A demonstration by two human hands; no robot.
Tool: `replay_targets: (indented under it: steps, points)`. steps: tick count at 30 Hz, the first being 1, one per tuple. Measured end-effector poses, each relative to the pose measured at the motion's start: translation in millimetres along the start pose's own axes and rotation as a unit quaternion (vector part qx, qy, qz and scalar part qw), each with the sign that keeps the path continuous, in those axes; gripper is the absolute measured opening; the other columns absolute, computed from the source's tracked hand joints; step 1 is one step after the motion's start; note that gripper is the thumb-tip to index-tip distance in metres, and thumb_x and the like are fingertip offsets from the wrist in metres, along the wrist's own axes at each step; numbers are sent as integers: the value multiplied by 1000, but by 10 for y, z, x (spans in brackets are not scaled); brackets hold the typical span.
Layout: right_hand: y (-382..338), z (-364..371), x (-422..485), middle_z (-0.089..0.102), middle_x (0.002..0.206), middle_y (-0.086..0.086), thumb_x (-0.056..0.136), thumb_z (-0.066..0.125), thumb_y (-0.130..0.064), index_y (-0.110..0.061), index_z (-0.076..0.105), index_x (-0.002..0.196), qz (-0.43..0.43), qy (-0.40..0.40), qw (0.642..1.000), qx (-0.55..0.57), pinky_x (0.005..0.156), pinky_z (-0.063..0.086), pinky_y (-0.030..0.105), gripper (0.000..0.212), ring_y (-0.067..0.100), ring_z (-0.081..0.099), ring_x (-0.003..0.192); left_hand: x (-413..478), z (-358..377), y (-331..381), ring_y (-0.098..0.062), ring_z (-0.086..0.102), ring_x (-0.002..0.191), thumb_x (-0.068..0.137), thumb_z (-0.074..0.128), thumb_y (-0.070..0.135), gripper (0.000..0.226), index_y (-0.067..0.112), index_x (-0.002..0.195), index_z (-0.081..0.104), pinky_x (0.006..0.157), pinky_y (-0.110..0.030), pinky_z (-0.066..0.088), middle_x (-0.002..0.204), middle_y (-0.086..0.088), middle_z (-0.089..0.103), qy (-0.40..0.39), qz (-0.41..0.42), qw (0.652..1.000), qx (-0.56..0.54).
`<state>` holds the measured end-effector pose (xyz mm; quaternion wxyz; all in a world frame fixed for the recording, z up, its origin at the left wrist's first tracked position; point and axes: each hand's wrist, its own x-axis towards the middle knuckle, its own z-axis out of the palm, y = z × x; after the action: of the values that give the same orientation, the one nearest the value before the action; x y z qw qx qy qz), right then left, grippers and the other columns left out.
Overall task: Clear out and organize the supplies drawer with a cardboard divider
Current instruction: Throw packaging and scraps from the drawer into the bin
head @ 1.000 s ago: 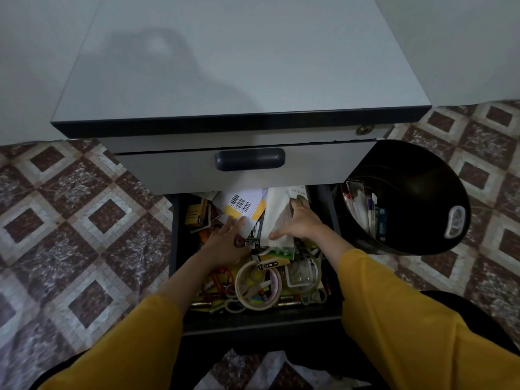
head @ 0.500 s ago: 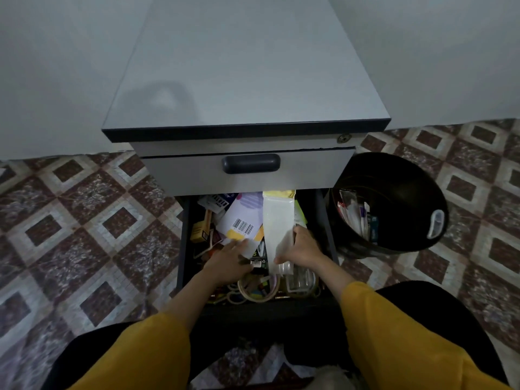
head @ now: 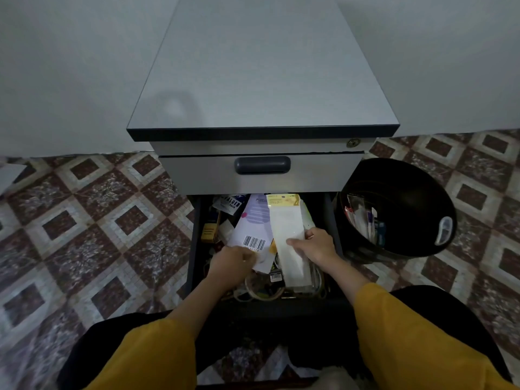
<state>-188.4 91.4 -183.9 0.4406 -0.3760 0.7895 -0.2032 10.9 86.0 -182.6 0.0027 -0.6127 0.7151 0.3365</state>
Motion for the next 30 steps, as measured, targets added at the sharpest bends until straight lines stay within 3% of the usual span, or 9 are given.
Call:
replay_targets:
  steps: [5, 9, 12, 15, 18, 21, 24, 26, 30]
  points:
    - [-30, 32, 17, 64, 108, 8, 80, 72, -21, -7, 61, 104, 21, -29, 998, 57, 74, 47, 26, 30, 19, 59, 90, 246, -19, -73, -19, 63, 90, 95, 47, 34, 40, 22, 133, 51, 79, -28, 51, 108, -8, 68, 9, -76, 991, -108]
    - [-17, 52, 50, 66, 110, 10, 81, 71, -18, -7, 64, 101, 23, -32, 996, 85, 75, 48, 26, 24, 20, 61, 90, 360, 50, -74, -18, 62, 79, 94, 51, 33, 29, 13, 105, 70, 64, -24, 47, 99, -7, 70, 35, -71, 994, -74]
    - [-9, 50, 91, 66, 110, 9, 81, 71, -18, -6, 64, 104, 25, -38, 996, 83, 72, 49, 24, 27, 21, 62, 94, 480, 91, -111, -22, 54, 99, 88, 61, 35, 28, 7, 91, 68, 78, -31, 47, 105, -9, 63, 81, -58, 993, -59]
    - [-5, 53, 125, 66, 109, 10, 81, 70, -17, -5, 65, 105, 21, -43, 995, 82, 71, 48, 24, 27, 20, 61, 91, 561, 91, -99, -29, 43, 119, 81, 70, 36, 48, 6, 115, 55, 95, -36, 42, 129, -13, 42, 42, -95, 991, -84]
    - [-4, 41, 145, 67, 106, 9, 80, 71, -15, -6, 66, 101, 23, -43, 995, 92, 70, 49, 24, 23, 19, 62, 88, 625, 89, -109, -31, 42, 124, 79, 71, 38, 77, 2, 136, 33, 99, -36, 41, 138, -16, 39, 5, -113, 990, -86]
    - [10, 9, 158, 66, 99, 5, 80, 71, -15, -8, 66, 98, 30, -44, 993, 106, 69, 49, 24, 20, 19, 62, 88, 696, 66, -146, -33, 34, 132, 74, 74, 44, 101, 2, 144, 15, 106, -44, 34, 143, -18, 34, -27, -144, 986, -80]
    - [20, -30, 163, 66, 97, 6, 81, 70, -12, -11, 66, 93, 36, -39, 989, 140, 64, 49, 22, 13, 21, 63, 86, 719, 34, -159, -32, 38, 127, 67, 79, 47, 100, 2, 139, 25, 104, -45, 36, 138, -16, 38, -54, -148, 984, -79]
    - [41, -62, 173, 67, 98, 9, 81, 69, -10, -10, 66, 89, 44, -27, 987, 152, 69, 53, 28, 9, 24, 64, 86, 700, 30, -159, -30, 38, 126, 63, 81, 46, 98, 5, 136, 30, 104, -43, 37, 135, -14, 39, -58, -144, 984, -89]
    - [76, -140, 168, 68, 98, 17, 81, 63, -5, -5, 68, 88, 55, -17, 984, 168, 74, 53, 36, 8, 29, 65, 84, 627, 80, -134, -30, 36, 127, 42, 83, 60, 120, 9, 138, 32, 105, -44, 37, 137, -12, 39, -67, -151, 980, -112]
